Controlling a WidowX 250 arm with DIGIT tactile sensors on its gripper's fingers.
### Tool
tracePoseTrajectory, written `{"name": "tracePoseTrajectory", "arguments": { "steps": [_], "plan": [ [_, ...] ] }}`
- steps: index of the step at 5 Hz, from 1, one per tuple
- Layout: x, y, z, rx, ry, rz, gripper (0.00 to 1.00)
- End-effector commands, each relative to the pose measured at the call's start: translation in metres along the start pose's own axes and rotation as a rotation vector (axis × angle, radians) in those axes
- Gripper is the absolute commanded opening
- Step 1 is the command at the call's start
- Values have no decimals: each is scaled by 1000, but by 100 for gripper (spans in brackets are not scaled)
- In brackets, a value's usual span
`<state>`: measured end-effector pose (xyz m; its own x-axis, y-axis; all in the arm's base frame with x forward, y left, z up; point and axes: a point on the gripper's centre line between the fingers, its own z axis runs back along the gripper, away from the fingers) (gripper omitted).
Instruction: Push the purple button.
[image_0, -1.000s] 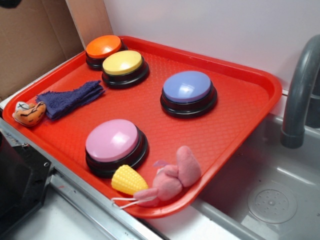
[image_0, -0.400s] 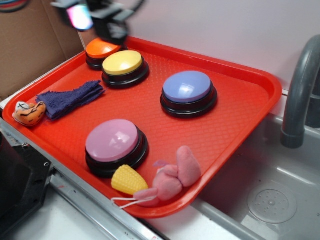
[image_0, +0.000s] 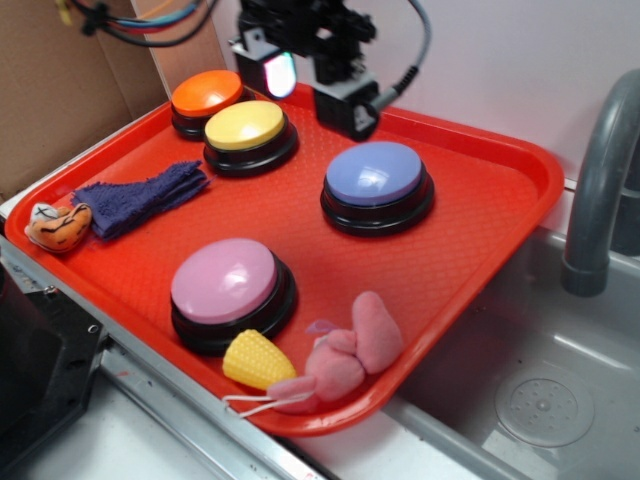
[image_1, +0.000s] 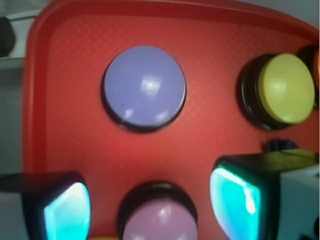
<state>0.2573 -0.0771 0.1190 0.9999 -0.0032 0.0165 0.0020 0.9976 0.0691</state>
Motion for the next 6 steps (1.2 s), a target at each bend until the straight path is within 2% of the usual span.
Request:
{"name": "tracePoseTrajectory", "arguments": {
  "steps": [1, 2, 3, 4, 5, 6],
  "plan": [
    [36, 29, -25, 23, -43, -17, 100],
    [52, 21, -48, -32, -53, -47, 100],
    [51, 10, -67, -67, -20, -43, 100],
    [46, 8, -78, -77, 5, -47, 100],
    [44, 9, -58, -47, -23, -42, 100],
    [41, 18, -19, -56, -58, -183, 100]
  ]
}}
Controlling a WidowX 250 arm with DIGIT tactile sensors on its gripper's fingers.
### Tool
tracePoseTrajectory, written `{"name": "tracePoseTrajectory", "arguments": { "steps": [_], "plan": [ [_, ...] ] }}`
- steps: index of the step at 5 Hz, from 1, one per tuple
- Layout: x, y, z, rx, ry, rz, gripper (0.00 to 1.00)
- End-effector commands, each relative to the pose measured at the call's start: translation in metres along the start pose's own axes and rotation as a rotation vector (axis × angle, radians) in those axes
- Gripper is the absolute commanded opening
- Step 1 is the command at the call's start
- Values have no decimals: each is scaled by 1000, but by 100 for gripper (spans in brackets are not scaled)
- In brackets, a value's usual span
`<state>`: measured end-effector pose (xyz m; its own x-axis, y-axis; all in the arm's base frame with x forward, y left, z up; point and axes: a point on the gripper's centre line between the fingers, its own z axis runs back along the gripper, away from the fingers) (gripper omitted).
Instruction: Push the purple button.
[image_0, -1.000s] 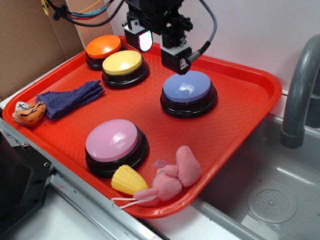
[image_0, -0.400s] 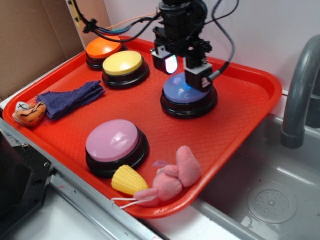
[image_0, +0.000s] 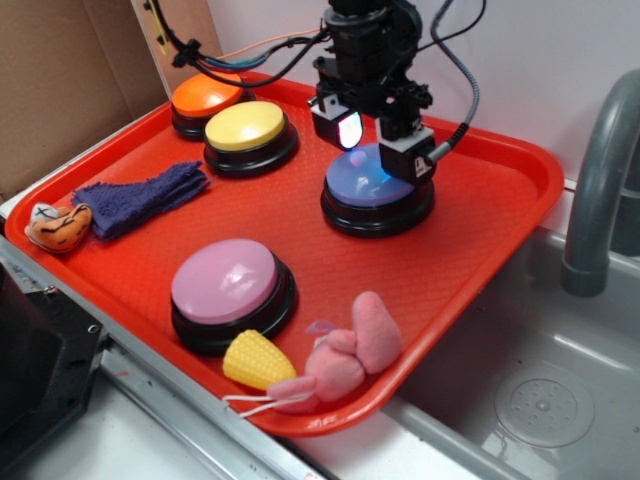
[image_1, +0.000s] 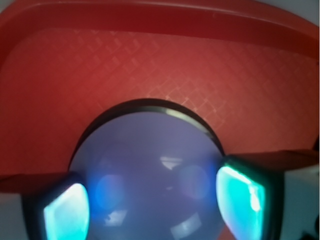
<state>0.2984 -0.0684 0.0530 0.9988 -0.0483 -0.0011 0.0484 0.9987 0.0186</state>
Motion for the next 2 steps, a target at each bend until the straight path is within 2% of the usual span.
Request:
{"name": "tracePoseTrajectory", "arguments": {
  "steps": [1, 2],
  "plan": [
    [-6, 18, 83, 82, -128, -159, 100],
    [-7, 20, 95, 33, -131, -209, 100]
  ]
}}
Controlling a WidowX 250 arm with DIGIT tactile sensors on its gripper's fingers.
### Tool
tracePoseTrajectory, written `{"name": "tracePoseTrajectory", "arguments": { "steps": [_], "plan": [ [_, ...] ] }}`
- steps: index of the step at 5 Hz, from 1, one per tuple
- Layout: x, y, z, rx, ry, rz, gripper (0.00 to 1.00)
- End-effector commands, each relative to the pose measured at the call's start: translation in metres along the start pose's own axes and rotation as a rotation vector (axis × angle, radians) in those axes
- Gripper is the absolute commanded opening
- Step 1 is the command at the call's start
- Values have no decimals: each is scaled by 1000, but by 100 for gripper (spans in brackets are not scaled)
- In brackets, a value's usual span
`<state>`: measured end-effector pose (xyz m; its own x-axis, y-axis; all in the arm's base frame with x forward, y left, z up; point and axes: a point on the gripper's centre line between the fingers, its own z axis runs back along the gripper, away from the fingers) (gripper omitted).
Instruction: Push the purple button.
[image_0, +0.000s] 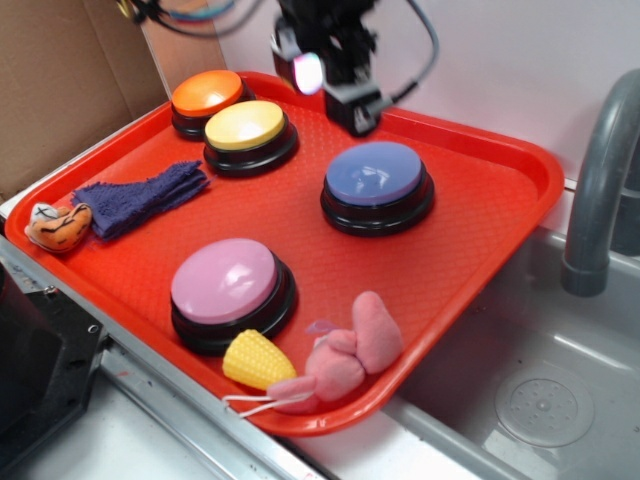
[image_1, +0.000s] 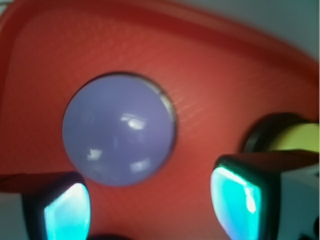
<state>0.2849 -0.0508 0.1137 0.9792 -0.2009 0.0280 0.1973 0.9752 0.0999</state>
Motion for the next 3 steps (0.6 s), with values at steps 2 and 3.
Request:
{"name": "tracePoseTrajectory", "arguments": {
  "steps": [2, 3],
  "plan": [
    [-3, 8, 54, -83, -38, -41, 100],
    [-11, 7, 67, -52, -16, -26, 100]
  ]
}}
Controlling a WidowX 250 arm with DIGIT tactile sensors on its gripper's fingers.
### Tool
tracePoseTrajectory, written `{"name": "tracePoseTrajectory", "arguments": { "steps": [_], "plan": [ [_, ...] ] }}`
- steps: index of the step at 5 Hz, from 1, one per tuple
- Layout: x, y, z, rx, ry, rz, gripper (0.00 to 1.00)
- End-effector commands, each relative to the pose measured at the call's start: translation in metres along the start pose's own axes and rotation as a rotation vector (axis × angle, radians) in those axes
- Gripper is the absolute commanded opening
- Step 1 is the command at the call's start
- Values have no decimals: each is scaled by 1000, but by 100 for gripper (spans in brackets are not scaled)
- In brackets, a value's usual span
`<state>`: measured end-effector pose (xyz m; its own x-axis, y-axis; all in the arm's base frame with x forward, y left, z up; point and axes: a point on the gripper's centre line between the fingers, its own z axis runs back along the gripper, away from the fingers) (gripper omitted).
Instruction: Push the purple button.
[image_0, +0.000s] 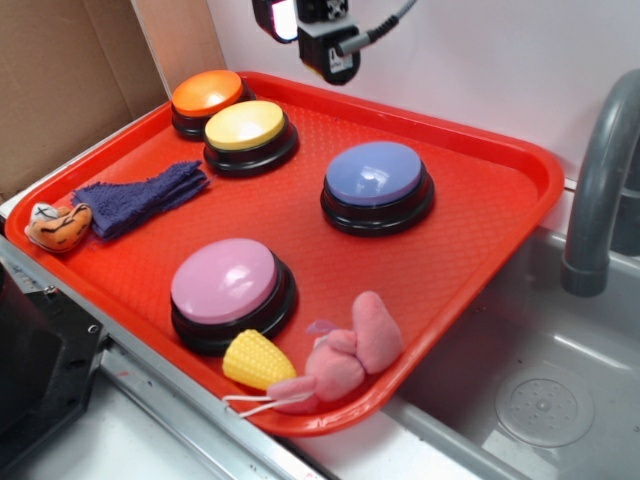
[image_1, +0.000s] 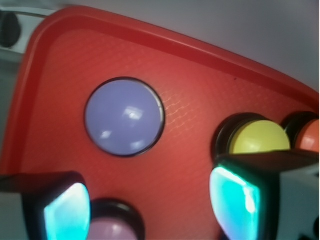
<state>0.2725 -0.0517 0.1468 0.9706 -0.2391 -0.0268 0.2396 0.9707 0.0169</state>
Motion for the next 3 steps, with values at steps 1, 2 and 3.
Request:
{"name": "tracePoseTrajectory", "arguments": {
  "steps": [1, 2, 3],
  "plan": [
    [-8, 2, 36, 53, -77, -6, 100],
    [-16, 1, 35, 93, -96, -38, 100],
    [-38, -12, 48, 137, -81, -56, 100]
  ]
}}
